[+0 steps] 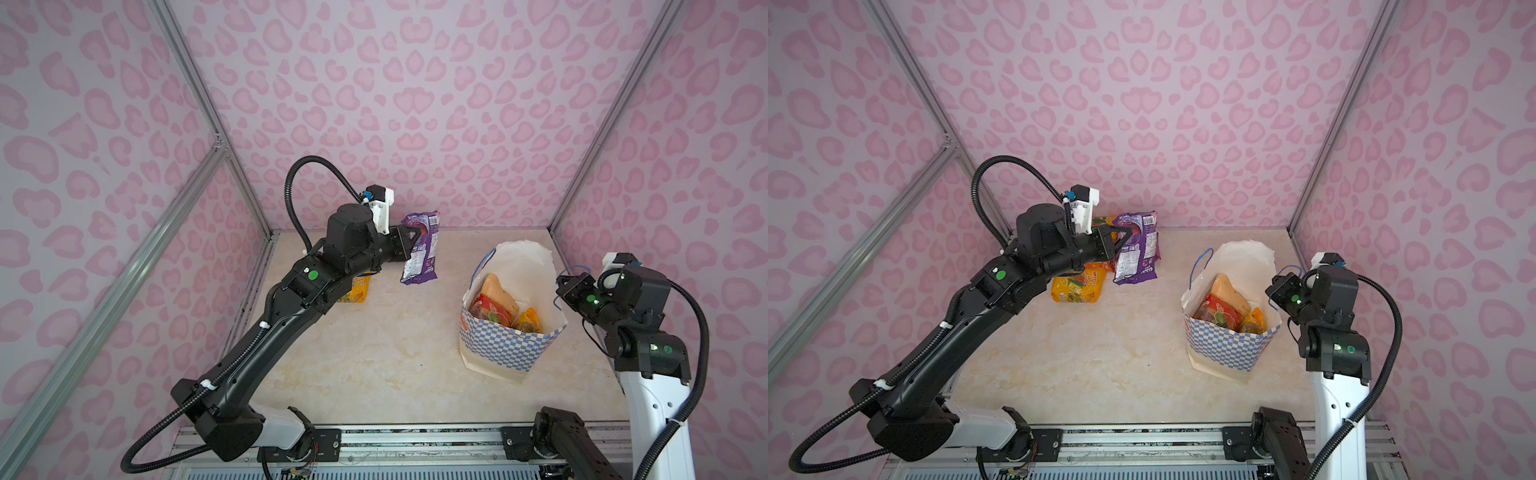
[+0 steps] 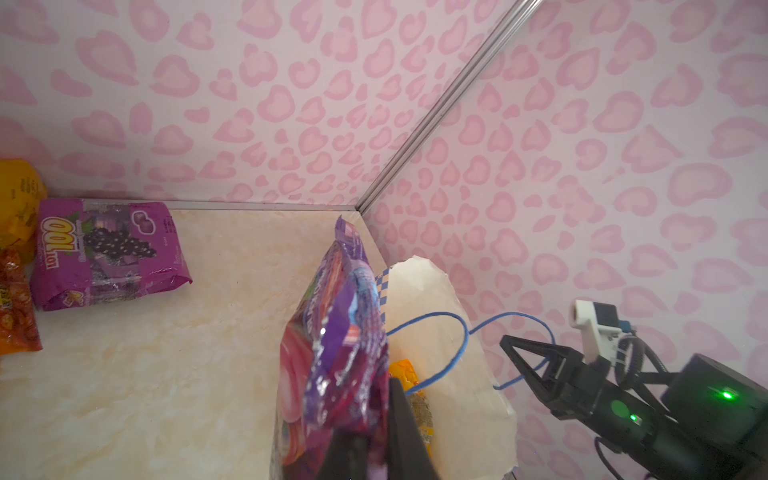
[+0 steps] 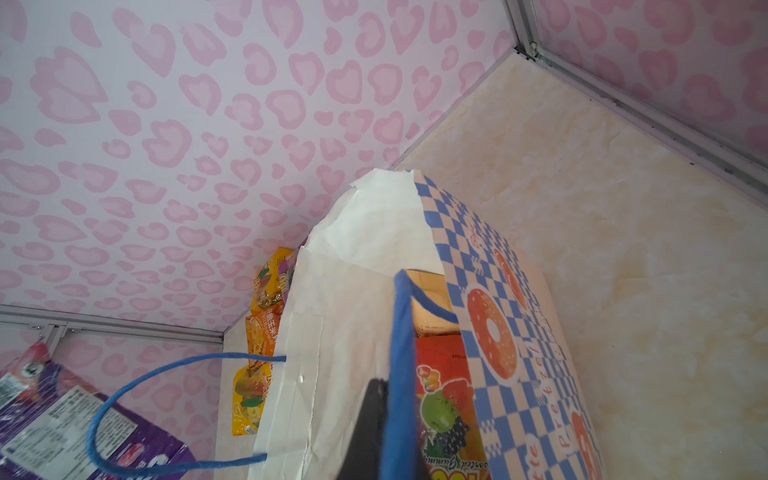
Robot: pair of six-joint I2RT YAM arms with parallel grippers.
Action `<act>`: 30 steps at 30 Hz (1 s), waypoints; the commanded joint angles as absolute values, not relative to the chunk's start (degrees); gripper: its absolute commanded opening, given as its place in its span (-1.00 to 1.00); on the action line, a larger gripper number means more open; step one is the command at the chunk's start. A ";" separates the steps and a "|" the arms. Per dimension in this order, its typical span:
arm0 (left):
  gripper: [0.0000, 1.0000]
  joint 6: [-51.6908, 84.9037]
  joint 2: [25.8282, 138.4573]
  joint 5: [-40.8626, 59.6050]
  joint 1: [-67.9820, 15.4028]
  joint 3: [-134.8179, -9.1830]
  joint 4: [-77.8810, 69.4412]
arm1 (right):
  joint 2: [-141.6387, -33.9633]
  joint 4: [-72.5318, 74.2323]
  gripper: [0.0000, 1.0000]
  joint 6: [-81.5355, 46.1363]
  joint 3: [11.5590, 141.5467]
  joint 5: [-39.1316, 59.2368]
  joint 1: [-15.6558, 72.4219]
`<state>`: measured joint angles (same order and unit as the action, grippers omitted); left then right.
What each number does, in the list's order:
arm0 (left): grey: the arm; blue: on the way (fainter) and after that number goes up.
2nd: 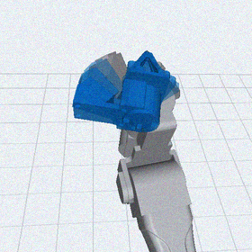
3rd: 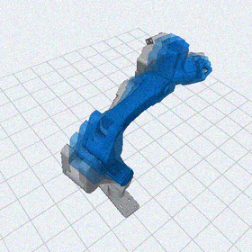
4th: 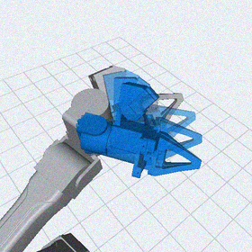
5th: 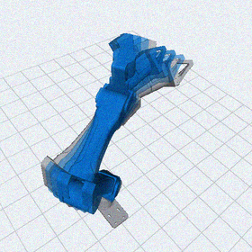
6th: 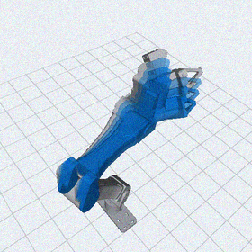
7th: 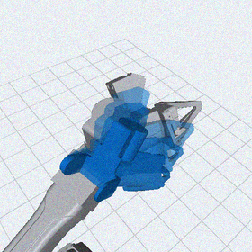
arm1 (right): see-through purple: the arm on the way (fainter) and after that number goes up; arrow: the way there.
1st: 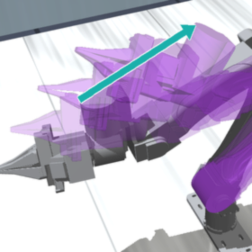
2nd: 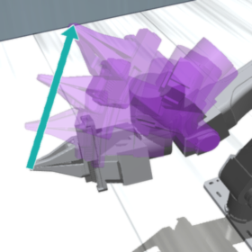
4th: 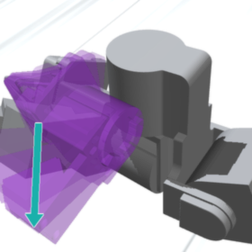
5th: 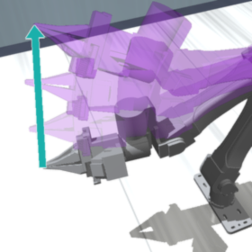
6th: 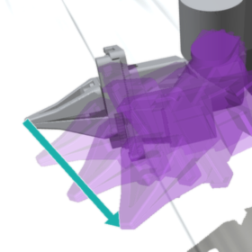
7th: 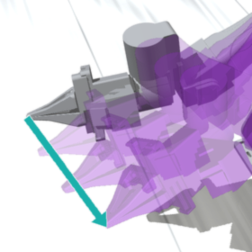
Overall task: Place the snacks into the paper bag
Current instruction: 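Lift the purple pack with the left gripper over the paper bag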
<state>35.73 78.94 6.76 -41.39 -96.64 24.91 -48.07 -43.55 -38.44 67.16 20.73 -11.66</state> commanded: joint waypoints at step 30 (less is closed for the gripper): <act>-0.92 27.39 118.38 1.69 -64.34 -143.33 32.60 | -45.09 -45.00 -1.00 -36.83 67.29 20.13 -11.62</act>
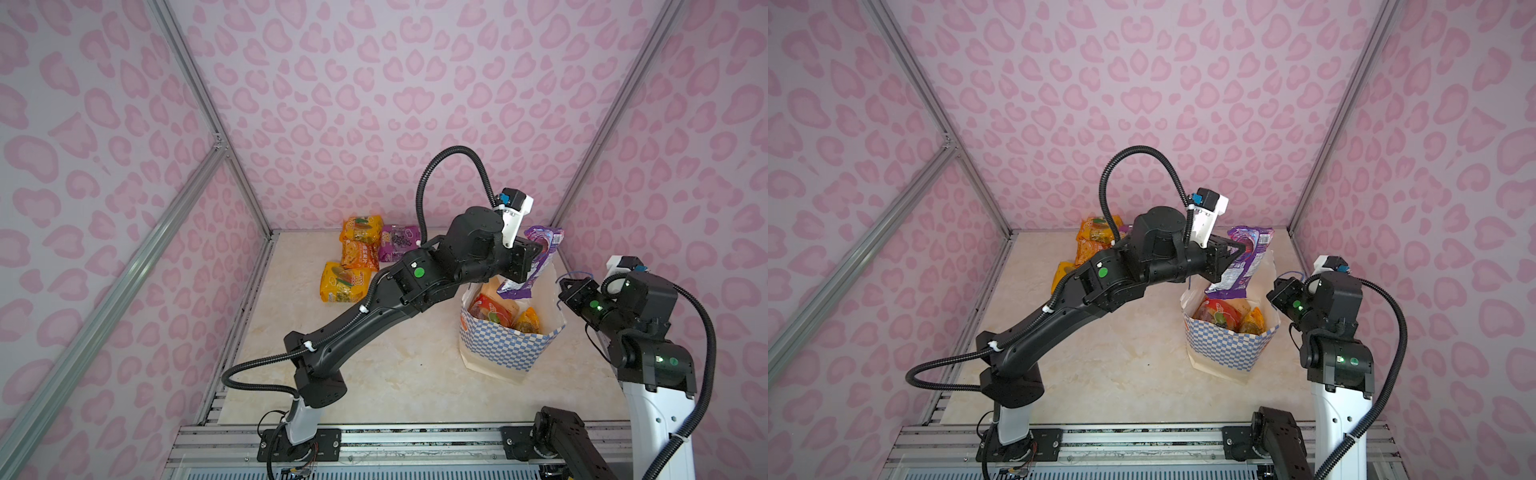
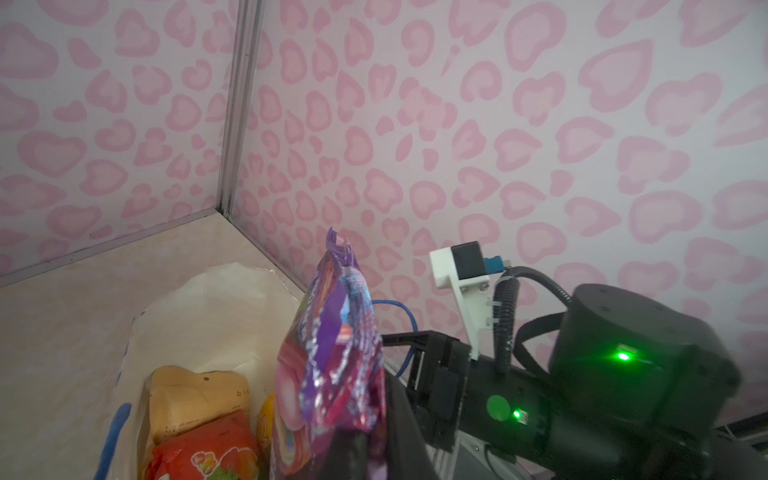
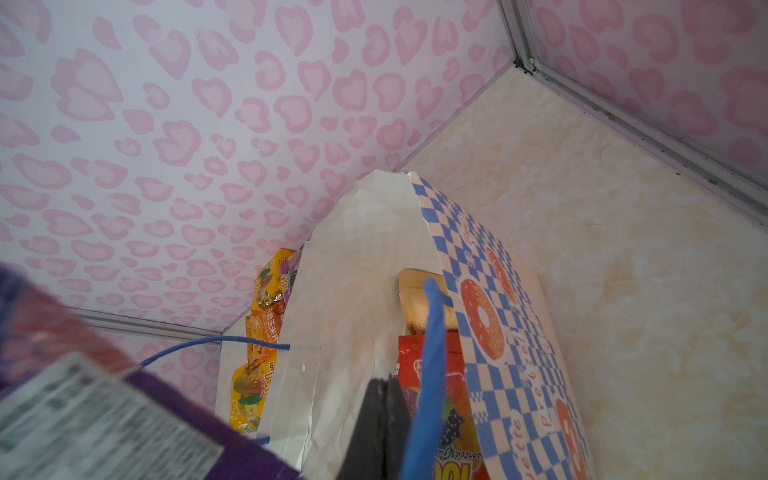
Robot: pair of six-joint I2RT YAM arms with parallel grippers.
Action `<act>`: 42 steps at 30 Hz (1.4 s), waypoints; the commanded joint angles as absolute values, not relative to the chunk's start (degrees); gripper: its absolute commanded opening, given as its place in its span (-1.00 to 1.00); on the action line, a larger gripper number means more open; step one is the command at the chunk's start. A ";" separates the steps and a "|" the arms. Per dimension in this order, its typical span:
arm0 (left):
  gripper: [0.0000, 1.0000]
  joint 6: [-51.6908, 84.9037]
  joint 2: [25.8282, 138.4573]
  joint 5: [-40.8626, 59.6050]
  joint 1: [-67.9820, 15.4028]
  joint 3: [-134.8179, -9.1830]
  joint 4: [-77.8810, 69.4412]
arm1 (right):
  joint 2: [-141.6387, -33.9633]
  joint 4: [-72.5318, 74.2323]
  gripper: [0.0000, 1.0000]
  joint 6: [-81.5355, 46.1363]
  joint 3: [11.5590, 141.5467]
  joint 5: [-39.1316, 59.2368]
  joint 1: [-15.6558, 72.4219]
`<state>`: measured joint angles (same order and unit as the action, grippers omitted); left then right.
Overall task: Place the snacks into the paper bag
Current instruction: 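Lift the purple pack with the left gripper over the paper bag, then lower the purple pack into the bag and open the left gripper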
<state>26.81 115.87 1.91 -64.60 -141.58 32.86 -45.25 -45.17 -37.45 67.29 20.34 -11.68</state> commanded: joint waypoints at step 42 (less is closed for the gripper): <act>0.66 34.78 119.75 9.05 -62.81 -137.56 31.01 | -45.09 -43.79 -1.00 -37.00 64.78 20.42 -11.56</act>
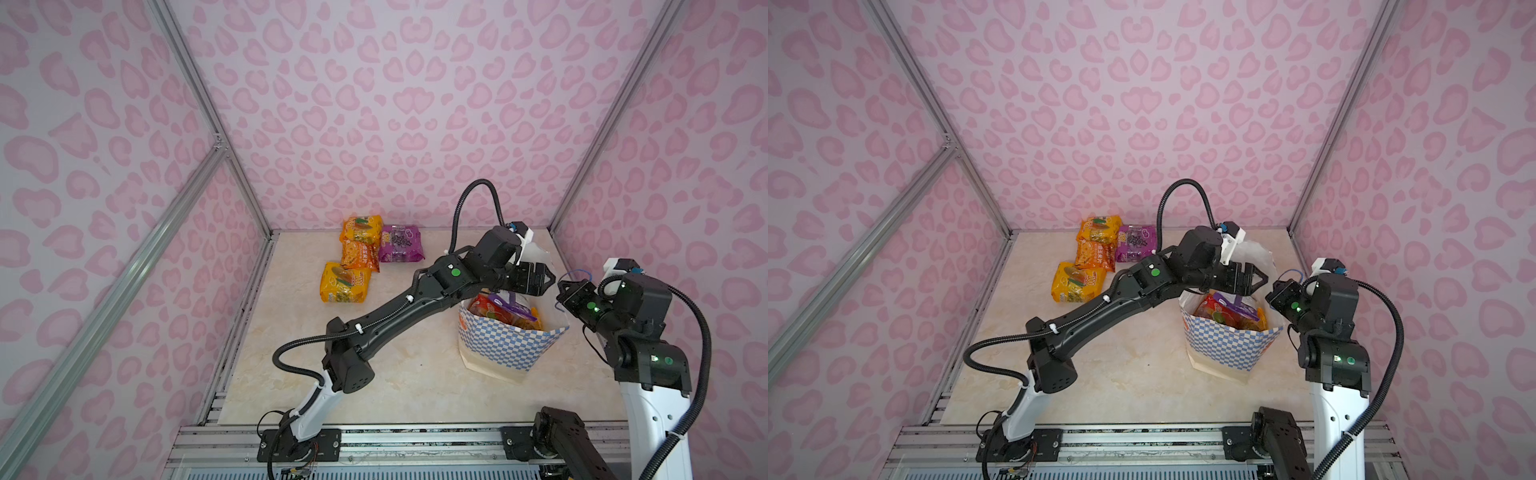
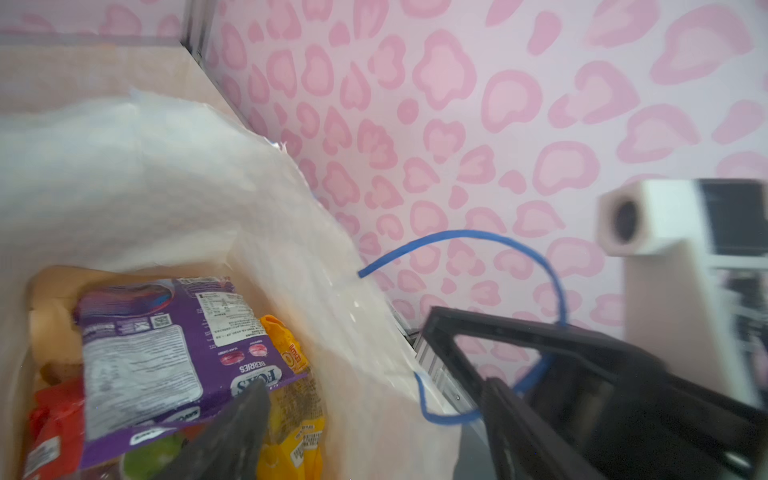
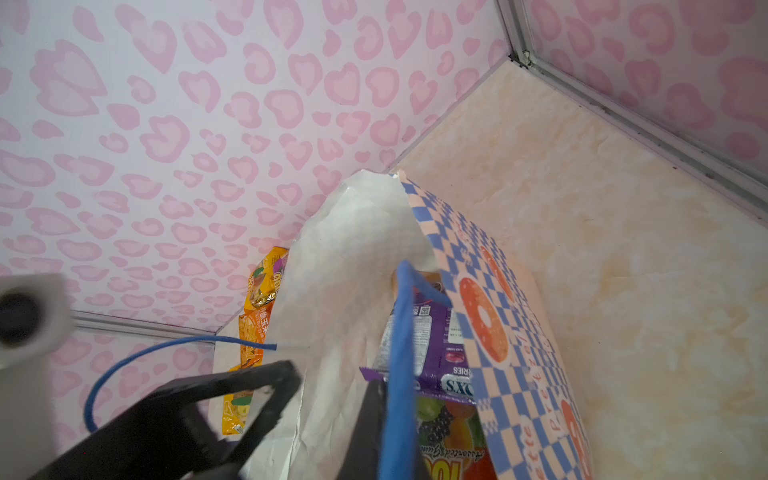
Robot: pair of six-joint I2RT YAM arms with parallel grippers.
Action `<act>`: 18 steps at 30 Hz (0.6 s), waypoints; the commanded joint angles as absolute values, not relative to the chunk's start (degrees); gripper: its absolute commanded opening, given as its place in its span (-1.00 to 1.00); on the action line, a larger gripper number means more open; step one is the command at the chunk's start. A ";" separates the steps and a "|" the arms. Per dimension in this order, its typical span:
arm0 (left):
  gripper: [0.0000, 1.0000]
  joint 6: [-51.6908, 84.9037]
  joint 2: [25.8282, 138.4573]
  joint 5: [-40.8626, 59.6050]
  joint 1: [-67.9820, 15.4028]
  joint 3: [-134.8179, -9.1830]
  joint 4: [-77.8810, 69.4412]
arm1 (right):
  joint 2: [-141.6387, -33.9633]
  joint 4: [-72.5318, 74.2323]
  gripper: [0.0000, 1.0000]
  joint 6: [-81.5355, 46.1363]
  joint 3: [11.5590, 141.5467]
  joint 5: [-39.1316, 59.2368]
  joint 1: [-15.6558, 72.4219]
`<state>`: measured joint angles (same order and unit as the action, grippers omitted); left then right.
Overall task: Place the snacks into the paper bag
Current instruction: 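Lower the purple pack into the bag and open the left gripper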
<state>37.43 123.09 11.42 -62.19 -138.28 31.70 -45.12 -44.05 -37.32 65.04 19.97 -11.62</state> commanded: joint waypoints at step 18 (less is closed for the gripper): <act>0.98 18.83 105.28 21.98 -54.25 -127.77 42.95 | -45.36 -43.30 -1.00 -37.27 64.30 21.18 -11.51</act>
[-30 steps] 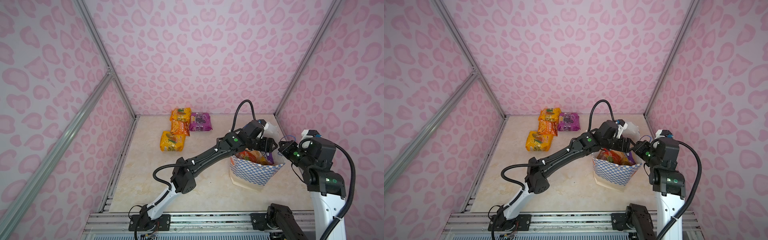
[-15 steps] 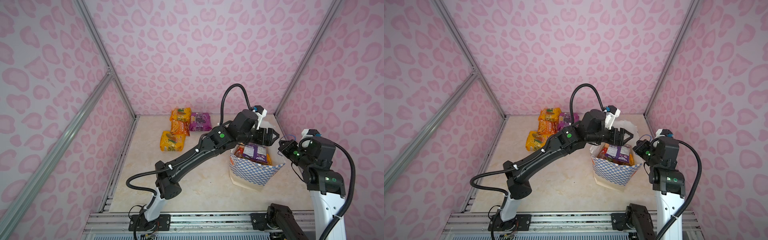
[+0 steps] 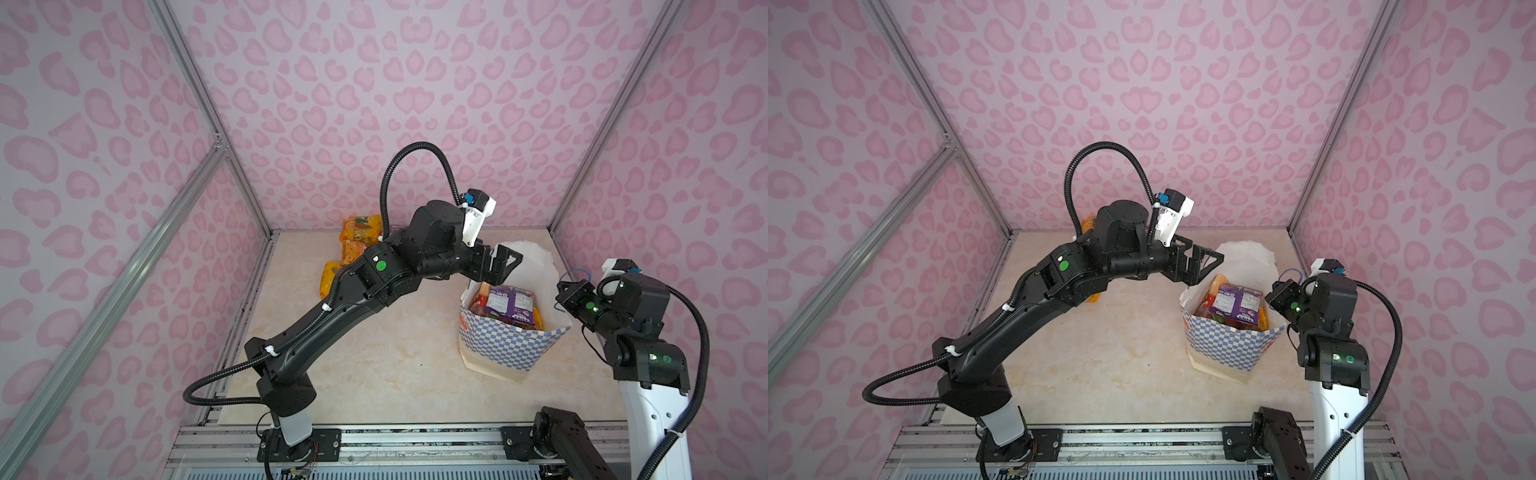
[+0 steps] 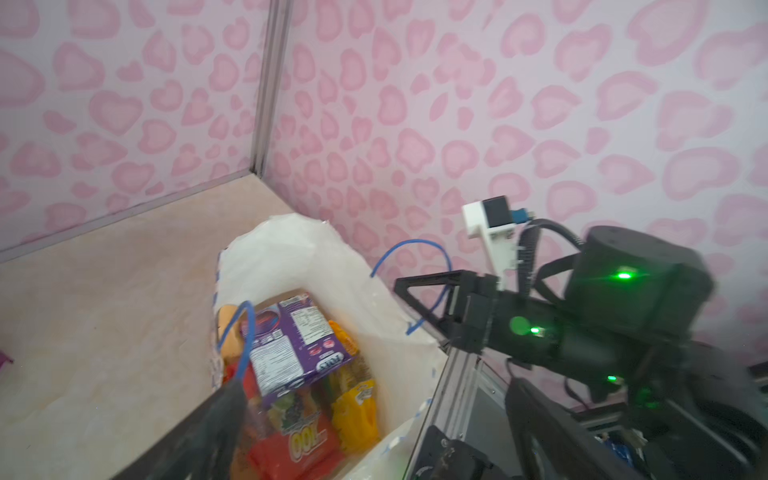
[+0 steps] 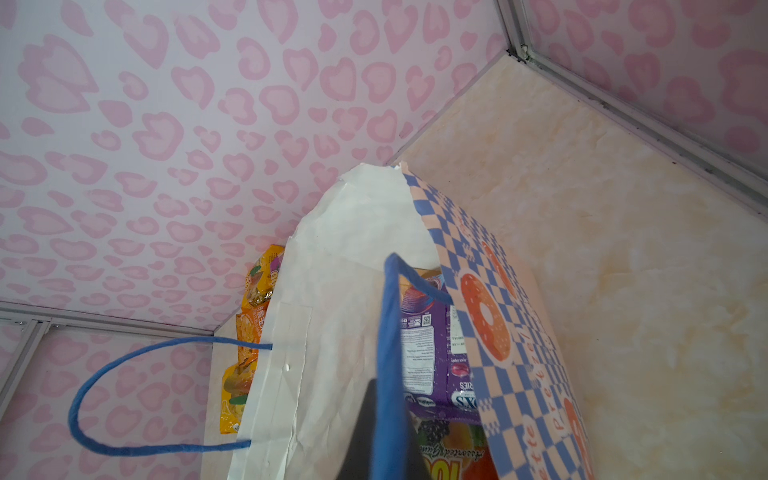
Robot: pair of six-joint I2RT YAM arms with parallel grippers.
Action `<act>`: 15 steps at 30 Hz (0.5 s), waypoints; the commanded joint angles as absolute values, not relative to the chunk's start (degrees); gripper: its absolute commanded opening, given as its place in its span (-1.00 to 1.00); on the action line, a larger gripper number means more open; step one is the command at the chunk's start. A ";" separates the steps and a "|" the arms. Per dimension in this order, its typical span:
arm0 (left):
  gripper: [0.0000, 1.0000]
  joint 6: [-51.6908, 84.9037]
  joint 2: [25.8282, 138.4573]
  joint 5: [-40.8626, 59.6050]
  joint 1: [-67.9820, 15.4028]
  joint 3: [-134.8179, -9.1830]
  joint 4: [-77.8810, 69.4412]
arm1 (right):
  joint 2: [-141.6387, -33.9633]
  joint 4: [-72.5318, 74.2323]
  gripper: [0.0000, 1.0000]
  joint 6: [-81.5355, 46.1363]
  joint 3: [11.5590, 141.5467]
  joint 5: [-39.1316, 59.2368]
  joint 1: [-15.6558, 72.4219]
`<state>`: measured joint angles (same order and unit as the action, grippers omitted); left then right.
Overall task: Place the snacks into the paper bag
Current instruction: 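Lower the purple pack into the bag and open the left gripper, then withdraw the left gripper from the bag while the right gripper holds the handle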
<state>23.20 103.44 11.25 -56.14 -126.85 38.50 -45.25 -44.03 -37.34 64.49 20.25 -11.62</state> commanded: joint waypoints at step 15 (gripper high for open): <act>0.55 18.27 118.09 36.01 -49.83 -136.77 45.60 | -45.26 -43.38 -1.00 -37.39 63.56 21.41 -11.51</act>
<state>17.37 117.19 32.80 -50.04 -135.31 46.35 -45.15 -44.10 -37.32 64.14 20.82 -11.62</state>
